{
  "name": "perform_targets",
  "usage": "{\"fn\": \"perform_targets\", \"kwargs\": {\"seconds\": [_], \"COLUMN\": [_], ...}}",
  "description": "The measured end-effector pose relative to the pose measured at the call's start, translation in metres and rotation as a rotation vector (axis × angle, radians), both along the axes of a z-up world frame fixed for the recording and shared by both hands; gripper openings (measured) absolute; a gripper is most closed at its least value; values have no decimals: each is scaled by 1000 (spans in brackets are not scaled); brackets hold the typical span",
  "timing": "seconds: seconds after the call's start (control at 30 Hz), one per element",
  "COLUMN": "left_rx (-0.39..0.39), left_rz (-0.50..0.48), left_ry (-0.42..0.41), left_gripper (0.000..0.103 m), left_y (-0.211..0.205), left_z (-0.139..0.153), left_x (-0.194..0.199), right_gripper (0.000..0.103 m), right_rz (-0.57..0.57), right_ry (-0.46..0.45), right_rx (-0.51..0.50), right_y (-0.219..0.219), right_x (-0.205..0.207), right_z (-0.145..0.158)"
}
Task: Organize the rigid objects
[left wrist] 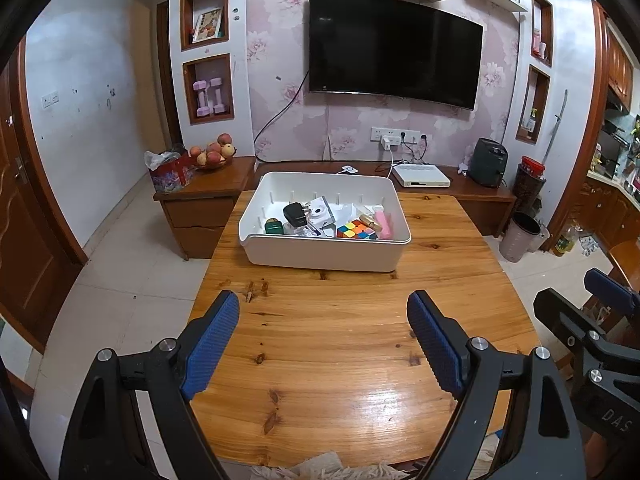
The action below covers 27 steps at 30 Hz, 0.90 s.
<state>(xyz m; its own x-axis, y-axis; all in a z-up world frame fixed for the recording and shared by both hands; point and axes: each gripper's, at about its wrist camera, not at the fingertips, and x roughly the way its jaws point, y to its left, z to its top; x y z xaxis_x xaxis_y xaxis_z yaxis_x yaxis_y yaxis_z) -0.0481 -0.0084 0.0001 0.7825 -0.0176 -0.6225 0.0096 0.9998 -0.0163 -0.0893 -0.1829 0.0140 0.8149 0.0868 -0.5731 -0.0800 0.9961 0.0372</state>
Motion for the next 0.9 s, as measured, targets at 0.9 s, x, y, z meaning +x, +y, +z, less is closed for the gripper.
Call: {"fn": "perform_targets", "kwargs": {"seconds": [0.9], "left_rx": [5], "left_rz": [-6], "left_ry": [34], "left_gripper": [88], "left_y": [2], "left_z": [-8], "left_x": [13], "right_gripper": [85], "right_rz": [-44], "right_ry": [56], "right_rx": [-41], "right_y": [-3], "right_x": [20], "right_z": [-9]}}
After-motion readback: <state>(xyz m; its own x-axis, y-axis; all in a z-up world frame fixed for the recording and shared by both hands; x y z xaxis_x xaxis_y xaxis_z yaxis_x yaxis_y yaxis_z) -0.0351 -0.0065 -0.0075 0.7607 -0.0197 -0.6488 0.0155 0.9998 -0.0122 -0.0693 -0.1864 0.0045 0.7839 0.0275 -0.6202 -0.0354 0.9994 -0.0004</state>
